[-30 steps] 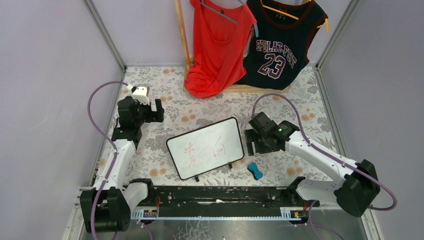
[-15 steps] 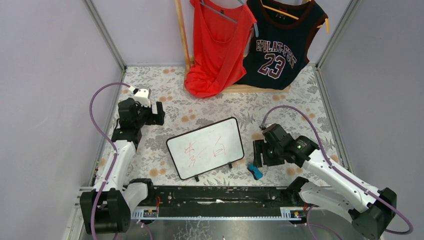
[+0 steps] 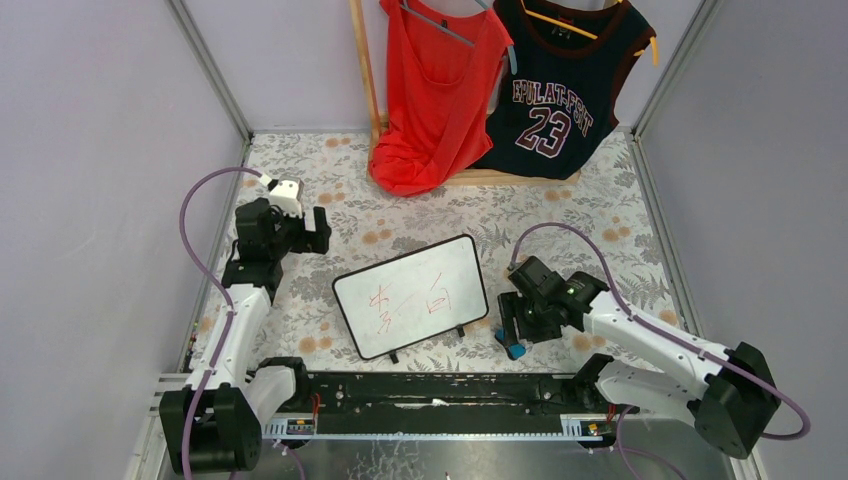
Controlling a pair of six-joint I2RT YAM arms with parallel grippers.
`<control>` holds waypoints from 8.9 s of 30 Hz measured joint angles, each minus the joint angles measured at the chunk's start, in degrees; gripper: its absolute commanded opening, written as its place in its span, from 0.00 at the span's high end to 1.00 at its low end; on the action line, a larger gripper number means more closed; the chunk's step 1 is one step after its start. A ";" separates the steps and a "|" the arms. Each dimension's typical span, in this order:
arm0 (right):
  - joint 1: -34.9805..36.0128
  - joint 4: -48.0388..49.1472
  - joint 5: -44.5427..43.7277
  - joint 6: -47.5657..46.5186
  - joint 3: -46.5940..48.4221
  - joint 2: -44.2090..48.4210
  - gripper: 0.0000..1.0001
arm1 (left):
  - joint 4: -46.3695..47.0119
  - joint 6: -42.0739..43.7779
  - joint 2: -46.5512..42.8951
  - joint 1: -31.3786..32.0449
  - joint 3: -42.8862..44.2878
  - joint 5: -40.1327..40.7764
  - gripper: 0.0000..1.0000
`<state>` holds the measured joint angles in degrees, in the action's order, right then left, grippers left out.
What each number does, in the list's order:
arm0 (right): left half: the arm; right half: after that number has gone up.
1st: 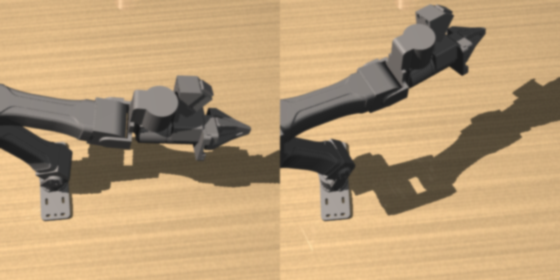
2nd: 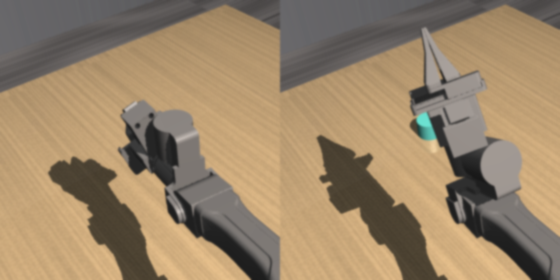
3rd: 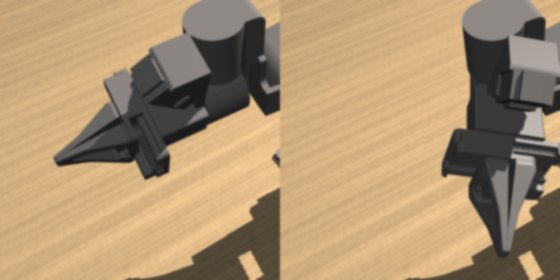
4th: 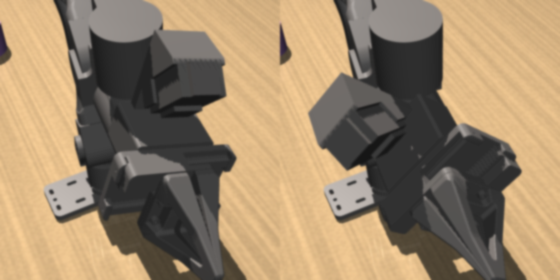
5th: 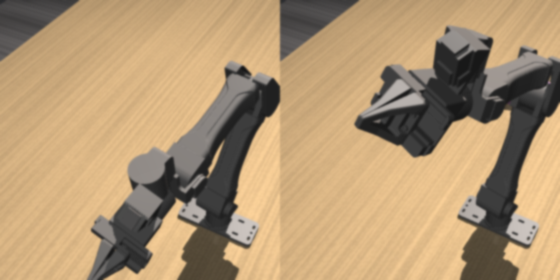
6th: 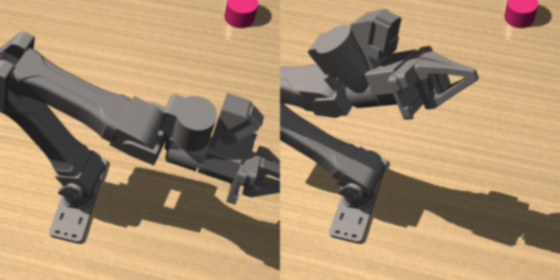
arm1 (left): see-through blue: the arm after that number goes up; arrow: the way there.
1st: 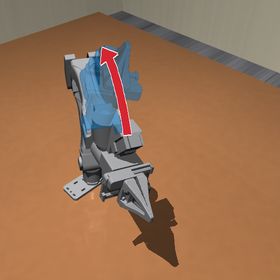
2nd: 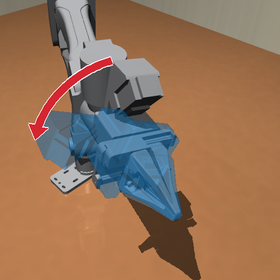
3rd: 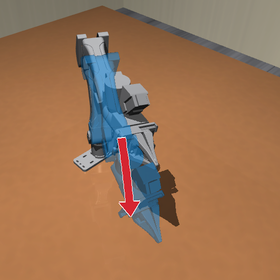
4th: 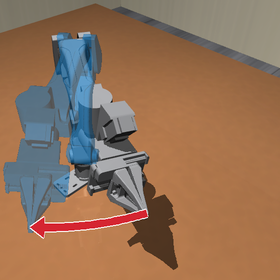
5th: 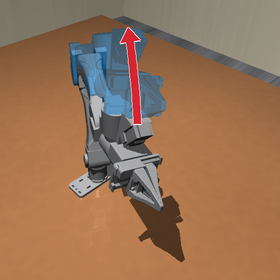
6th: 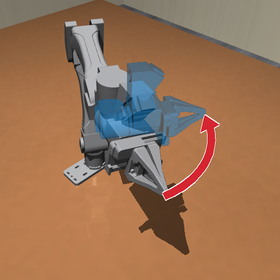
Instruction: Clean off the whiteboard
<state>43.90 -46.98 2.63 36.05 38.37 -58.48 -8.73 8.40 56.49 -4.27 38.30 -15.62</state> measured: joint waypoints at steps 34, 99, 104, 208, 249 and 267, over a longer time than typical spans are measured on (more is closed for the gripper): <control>0.11 13.00 -1.53 0.24 -6.45 -5.05 0.40 | -1.68 0.90 -1.92 0.00 -1.64 0.66 0.00; 2.19 13.07 -3.69 2.19 -6.43 -10.32 0.59 | -2.08 0.96 -4.22 0.00 -3.41 1.55 0.00; 2.29 13.07 -4.48 2.69 -6.43 -10.21 0.71 | -2.08 0.94 -4.33 0.00 -3.41 1.55 0.00; 2.45 6.93 -14.75 1.92 4.76 3.32 1.00 | -65.37 48.70 13.14 -5.03 19.80 -48.22 0.56; 14.80 21.00 -21.86 -5.57 7.93 1.07 1.00 | -65.88 47.74 16.15 -2.19 19.82 -48.50 1.00; 22.01 45.53 -39.21 -19.02 7.74 -9.88 1.00 | -65.68 46.45 14.23 -2.14 19.82 -48.09 1.00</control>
<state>65.91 -1.45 -36.58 17.04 46.11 -68.36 -74.41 54.85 70.72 -6.42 58.13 -63.70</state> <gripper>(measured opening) 0.326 0.042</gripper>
